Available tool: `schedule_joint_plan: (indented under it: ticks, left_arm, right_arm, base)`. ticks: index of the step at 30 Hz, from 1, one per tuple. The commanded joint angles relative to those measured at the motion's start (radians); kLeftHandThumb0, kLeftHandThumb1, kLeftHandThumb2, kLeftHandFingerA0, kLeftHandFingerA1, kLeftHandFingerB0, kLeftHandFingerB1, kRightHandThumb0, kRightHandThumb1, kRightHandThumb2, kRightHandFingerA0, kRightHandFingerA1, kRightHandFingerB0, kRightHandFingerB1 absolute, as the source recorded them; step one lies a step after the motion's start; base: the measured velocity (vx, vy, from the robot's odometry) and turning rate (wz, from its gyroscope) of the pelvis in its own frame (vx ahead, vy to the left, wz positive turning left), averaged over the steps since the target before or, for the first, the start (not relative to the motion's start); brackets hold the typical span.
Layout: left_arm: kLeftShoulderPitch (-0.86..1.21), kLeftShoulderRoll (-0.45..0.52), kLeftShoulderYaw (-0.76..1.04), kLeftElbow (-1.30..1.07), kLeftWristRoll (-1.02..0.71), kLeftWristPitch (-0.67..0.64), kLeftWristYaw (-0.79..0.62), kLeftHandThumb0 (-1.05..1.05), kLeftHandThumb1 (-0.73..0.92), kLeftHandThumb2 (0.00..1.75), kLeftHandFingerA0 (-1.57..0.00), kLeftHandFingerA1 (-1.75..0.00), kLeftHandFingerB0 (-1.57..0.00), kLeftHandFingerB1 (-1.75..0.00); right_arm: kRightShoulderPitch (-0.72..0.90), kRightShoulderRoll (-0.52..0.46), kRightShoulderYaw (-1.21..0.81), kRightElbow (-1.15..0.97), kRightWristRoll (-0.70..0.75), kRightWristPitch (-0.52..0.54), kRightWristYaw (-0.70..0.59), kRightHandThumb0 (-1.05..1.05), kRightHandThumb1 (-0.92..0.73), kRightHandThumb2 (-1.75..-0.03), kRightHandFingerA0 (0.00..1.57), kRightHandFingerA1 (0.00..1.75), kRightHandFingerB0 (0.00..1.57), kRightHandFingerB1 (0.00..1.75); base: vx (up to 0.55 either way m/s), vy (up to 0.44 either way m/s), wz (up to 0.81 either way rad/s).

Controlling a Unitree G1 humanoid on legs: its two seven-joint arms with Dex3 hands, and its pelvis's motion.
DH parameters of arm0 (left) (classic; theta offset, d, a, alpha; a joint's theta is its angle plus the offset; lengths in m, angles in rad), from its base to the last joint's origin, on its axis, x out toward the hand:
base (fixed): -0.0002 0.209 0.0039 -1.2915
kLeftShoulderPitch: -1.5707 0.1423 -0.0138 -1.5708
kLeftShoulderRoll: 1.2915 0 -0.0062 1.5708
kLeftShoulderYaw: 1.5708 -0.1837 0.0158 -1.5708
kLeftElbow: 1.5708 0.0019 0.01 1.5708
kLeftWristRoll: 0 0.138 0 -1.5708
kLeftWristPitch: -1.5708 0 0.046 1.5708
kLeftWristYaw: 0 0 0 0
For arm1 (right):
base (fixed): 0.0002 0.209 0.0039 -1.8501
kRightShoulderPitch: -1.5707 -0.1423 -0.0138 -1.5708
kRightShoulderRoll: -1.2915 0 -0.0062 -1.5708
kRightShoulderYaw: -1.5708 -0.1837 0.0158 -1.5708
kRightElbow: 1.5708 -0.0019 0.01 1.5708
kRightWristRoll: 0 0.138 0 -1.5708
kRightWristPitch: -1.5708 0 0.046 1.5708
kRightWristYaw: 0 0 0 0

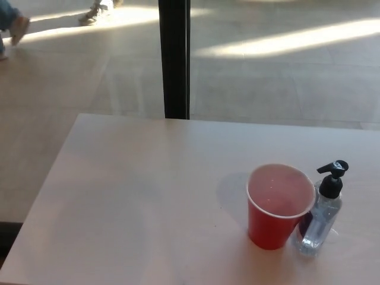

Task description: The robot uses its right hand fist to press the hand soap kept in the middle of the table to get liquid hand soap out

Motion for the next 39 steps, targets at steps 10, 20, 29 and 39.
schedule_joint_plan:
  ticks: [10, 20, 29, 39]
  left_arm:
    - [-0.004, 0.039, 0.098, 0.068, -0.062, -0.001, 0.088, -0.32, 0.66, 1.38, -0.53, -1.19, -0.25, -0.92]
    - [-0.008, 0.034, 0.106, 0.080, -0.074, -0.003, 0.091, -0.32, 0.71, 1.33, -0.54, -0.90, -0.31, -0.75]
    - [0.000, 0.032, 0.087, 0.069, -0.065, -0.009, 0.089, -0.35, 0.71, 1.39, -0.52, -1.26, -0.24, -0.96]
    - [-0.012, 0.032, 0.089, 0.091, -0.069, -0.019, 0.087, -0.34, 0.69, 1.39, -0.52, -1.26, -0.22, -0.97]
  right_arm:
    - [-0.250, -0.115, -0.370, -0.302, 0.279, 0.205, -0.202, -0.67, -0.59, -0.95, 0.15, 0.99, 0.00, 0.32]
    - [-0.513, -0.082, -0.185, -0.756, 0.245, 0.084, -0.154, -0.81, -0.39, -0.94, 1.29, 0.86, 1.16, 0.77]
    - [-0.614, -0.013, 0.064, -1.149, 0.385, 0.242, -0.097, -0.16, -0.42, -1.33, 1.17, 1.68, 0.99, 1.42]
    - [-0.620, -0.073, 0.208, -1.146, 0.553, 0.397, 0.119, -0.09, -0.49, -1.33, 1.10, 1.75, 0.82, 1.65]
  base:
    - [0.00, 0.000, 0.00]
    - [0.00, 0.000, 0.00]
    - [0.00, 0.000, 0.00]
    - [0.00, 0.000, 0.00]
